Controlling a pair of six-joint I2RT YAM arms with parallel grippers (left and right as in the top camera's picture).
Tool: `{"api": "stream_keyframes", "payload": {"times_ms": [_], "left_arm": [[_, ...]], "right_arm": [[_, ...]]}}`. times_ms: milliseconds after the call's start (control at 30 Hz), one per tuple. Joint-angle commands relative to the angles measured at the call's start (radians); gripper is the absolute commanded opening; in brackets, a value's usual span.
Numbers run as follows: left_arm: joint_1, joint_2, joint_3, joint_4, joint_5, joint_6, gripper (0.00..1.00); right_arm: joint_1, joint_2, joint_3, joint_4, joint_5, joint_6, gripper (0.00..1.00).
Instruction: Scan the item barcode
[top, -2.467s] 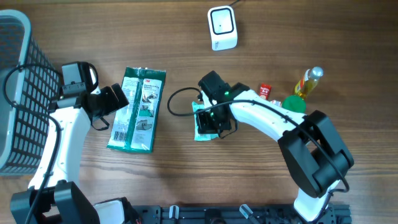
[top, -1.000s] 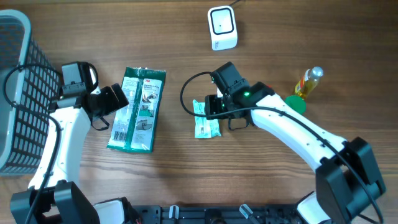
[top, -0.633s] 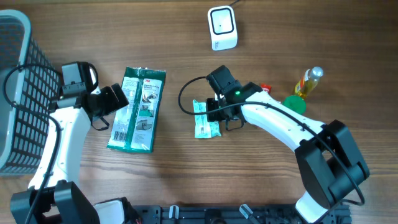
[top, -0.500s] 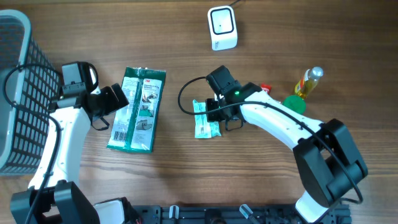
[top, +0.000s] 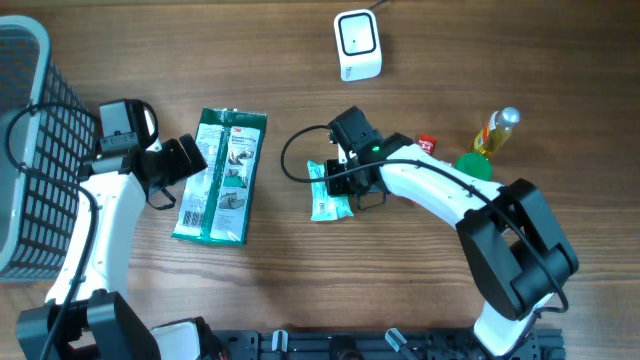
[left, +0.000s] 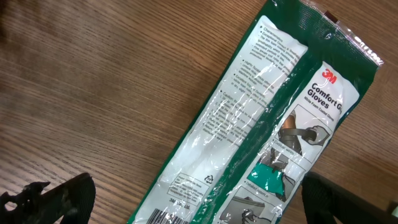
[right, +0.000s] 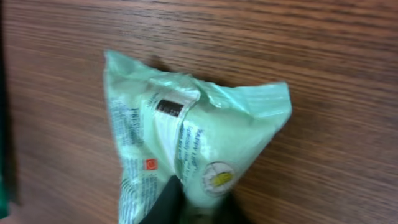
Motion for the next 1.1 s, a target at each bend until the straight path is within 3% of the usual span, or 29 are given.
{"api": "stream_keyframes", "payload": {"times_ms": [0,167,400,600,833,867,900,933,1000,1067], "left_arm": [[-0.003,0.002,-0.004,0.0,0.008,0.02,1.0],[-0.003,0.002,-0.004,0.0,0.008,0.02,1.0],[-0.003,0.002,-0.004,0.0,0.008,0.02,1.0],[-0.003,0.002,-0.004,0.0,0.008,0.02,1.0],[-0.003,0.002,-0.004,0.0,0.008,0.02,1.0],[-0.003,0.002,-0.004,0.0,0.008,0.02,1.0],[-0.003,0.002,-0.004,0.0,0.008,0.02,1.0],[-0.003,0.002,-0.004,0.0,0.008,0.02,1.0],[-0.003,0.002,-0.004,0.0,0.008,0.02,1.0],[-0.003,0.002,-0.004,0.0,0.008,0.02,1.0]], "right_arm": [[-0.035,-0.026,-0.01,-0.014,-0.112,-0.061,0.04],[-0.125,-0.209,-0.01,-0.014,-0.382,-0.221,0.04],[-0.132,-0.303,-0.01,-0.014,-0.409,-0.204,0.04],[-0.115,-0.267,-0.032,-0.022,-0.106,0.189,0.04],[-0.032,-0.169,-0.18,0.148,0.009,0.432,0.04],[-0.027,-0.157,-0.191,0.172,0.008,0.441,0.08],[-0.025,-0.151,-0.193,0.175,0.005,0.443,0.51],[-0.026,-0.15,-0.193,0.168,-0.003,0.41,0.8],[-0.041,-0.169,-0.183,0.163,-0.064,0.33,0.95],[-0.065,-0.199,-0.153,0.125,-0.065,0.317,0.97]]}}
